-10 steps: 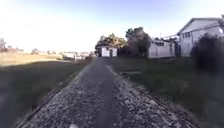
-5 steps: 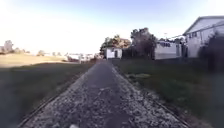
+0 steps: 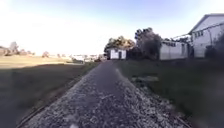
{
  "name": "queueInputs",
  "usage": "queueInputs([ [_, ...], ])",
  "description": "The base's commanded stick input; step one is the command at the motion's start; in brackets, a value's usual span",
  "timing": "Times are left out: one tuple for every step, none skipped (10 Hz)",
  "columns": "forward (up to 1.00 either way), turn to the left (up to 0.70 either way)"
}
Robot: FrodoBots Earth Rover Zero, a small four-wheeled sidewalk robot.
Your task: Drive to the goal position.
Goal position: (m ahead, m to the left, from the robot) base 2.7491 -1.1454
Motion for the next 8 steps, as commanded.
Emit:
queueInputs([
  [0.78,0.03],
  [0.78,0.04],
  [0.78,0.05],
  [0.80,0.03],
  [0.81,0.02],
  [0.82,0.01],
  [0.83,0.00],
  [0.83,0.00],
])
